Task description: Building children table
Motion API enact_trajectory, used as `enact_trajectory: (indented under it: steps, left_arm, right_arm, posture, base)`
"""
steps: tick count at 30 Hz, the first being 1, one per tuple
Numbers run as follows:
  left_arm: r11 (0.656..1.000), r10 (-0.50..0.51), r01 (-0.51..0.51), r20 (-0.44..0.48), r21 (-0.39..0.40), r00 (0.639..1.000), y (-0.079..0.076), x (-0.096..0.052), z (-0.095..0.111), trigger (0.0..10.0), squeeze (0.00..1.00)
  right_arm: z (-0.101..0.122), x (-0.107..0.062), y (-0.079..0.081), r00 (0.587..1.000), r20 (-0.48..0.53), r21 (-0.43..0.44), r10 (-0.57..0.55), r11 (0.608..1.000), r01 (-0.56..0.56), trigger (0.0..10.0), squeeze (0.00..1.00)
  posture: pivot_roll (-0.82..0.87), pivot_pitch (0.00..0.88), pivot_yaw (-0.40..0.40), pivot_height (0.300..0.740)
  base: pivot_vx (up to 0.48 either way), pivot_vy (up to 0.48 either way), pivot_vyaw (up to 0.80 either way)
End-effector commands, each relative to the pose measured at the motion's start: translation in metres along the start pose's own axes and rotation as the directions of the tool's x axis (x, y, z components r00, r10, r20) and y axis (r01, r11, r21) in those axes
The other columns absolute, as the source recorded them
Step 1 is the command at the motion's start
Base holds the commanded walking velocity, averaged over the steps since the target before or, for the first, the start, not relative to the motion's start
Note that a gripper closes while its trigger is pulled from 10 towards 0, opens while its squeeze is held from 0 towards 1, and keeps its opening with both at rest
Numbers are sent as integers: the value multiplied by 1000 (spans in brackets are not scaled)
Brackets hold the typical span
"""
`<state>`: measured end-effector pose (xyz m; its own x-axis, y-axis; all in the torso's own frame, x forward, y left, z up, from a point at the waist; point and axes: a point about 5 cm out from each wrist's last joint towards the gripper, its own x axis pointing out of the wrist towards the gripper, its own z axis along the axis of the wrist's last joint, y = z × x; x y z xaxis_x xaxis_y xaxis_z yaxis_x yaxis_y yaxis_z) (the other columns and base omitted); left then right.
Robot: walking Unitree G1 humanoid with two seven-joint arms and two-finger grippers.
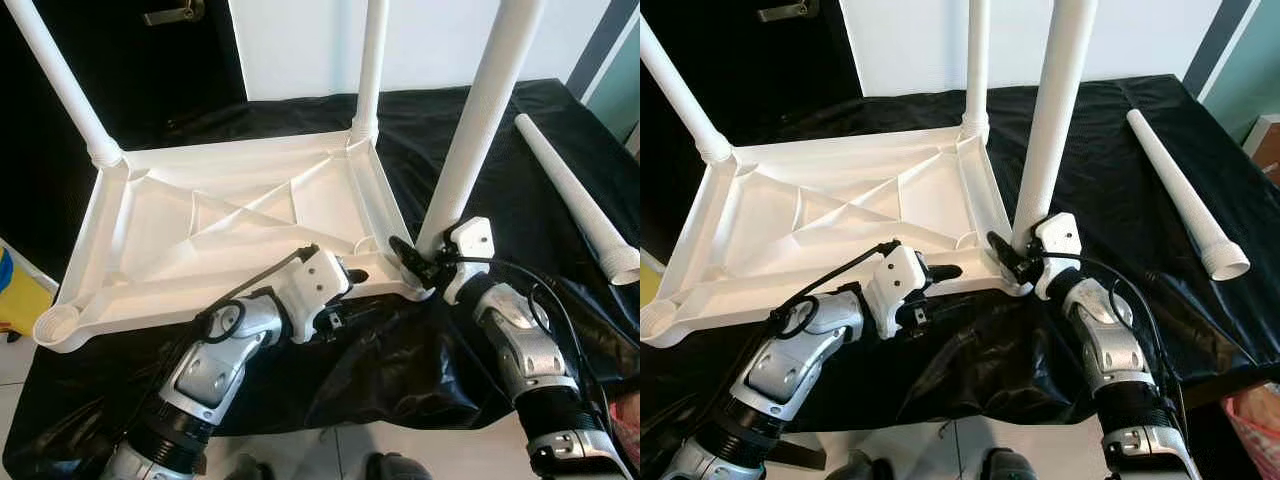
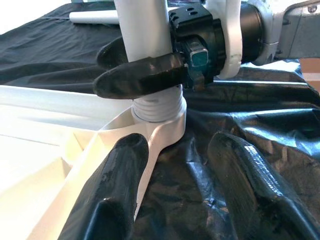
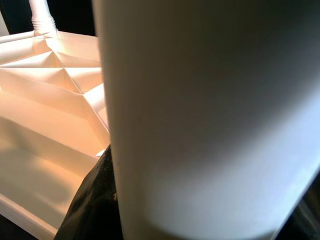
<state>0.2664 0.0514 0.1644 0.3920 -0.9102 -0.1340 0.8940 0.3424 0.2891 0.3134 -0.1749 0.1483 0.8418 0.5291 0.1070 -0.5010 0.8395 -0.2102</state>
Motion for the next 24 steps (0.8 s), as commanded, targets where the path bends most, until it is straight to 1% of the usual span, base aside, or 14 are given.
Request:
enact_trajectory:
  steps: [1, 4, 7, 8, 10, 12, 13, 15, 16, 18, 19, 21, 22, 24]
  left_arm:
    - [1000, 27, -27, -17, -7, 999, 0, -1, -4, 10000, 0]
    - [1000, 28, -28, -17, -7, 999, 0, -1, -4, 10000, 0]
    - [1000, 29, -29, -18, -8, 999, 0, -1, -4, 10000, 0]
    - [1000, 29, -29, -18, -8, 999, 0, -1, -4, 10000, 0]
    - [1000, 29, -29, -19, -10, 999, 0, -1, -5, 10000, 0]
    - [1000, 29, -29, -19, -11, 999, 0, -1, -5, 10000, 0]
    - [1000, 29, -29, -20, -11, 999, -1, -1, -5, 10000, 0]
    - [1000, 29, -29, -23, -11, 999, -1, -2, -6, 10000, 0]
    - [1000, 29, -29, -23, -11, 999, -1, -2, -6, 10000, 0]
    - [999, 29, -30, -22, -14, 999, -1, -2, -6, 10000, 0]
    - [999, 29, -30, -22, -14, 999, -1, -2, -6, 10000, 0]
    - [999, 28, -29, -23, -16, 999, -2, -2, -6, 10000, 0]
    - [999, 28, -29, -23, -16, 999, -2, -2, -6, 10000, 0]
    - [999, 29, -29, -24, -15, 999, -1, -2, -7, 10000, 0]
  right_arm:
    - [-16, -9, 1, 997, -76, 13, -28, 1000, 29, 10000, 0]
    - [-17, -9, 1, 996, -78, 19, -39, 999, 41, 10000, 0]
    - [-21, -9, 1, 978, -128, 2, -166, 986, 168, 10000, 0]
    - [-21, -9, 1, 978, -128, 2, -166, 986, 168, 10000, 0]
    - [-22, -9, 2, 961, -139, 8, -240, 970, 244, 10000, 0]
    - [-22, -9, 2, 954, -141, 11, -264, 963, 268, 10000, 0]
    - [-23, -9, 4, 940, -144, 20, -310, 949, 316, 10000, 0]
    - [-27, -11, 8, 895, -163, 27, -416, 905, 425, 10000, 0]
    - [-27, -11, 8, 895, -163, 27, -416, 905, 425, 10000, 0]
    - [-30, -14, 13, 812, -192, 7, -551, 827, 563, 10000, 0]
    - [-30, -14, 13, 812, -192, 7, -551, 827, 563, 10000, 0]
    - [-33, -15, 18, 727, -226, 0, -649, 746, 666, 10000, 0]
    - [-33, -15, 18, 727, -226, 0, -649, 746, 666, 10000, 0]
    - [-34, -16, 20, 676, -247, 4, -694, 697, 717, 10000, 0]
  posture:
    - [-93, 86, 11, 740]
    - [-94, 88, 10, 740]
    - [-97, 90, 9, 740]
    - [-97, 90, 9, 740]
    - [-97, 95, 6, 740]
    - [-97, 95, 6, 740]
    - [-97, 97, 5, 740]
    - [-94, 100, 4, 740]
    - [-94, 100, 4, 740]
    - [-97, 104, 3, 740]
    - [-97, 104, 3, 740]
    - [-97, 105, 1, 740]
    - [-97, 105, 1, 740]
    - [-97, 105, 1, 740]
  base:
    - [0, 0, 0]
    - [0, 0, 0]
    - [0, 0, 0]
    - [0, 0, 0]
    - [0, 0, 0]
    - [0, 0, 0]
    - [0, 0, 0]
    - [0, 0, 0]
    - [0, 0, 0]
    - [0, 0, 0]
    - [0, 0, 0]
    - [0, 0, 0]
    - [0, 0, 0]
    - [0, 0, 0]
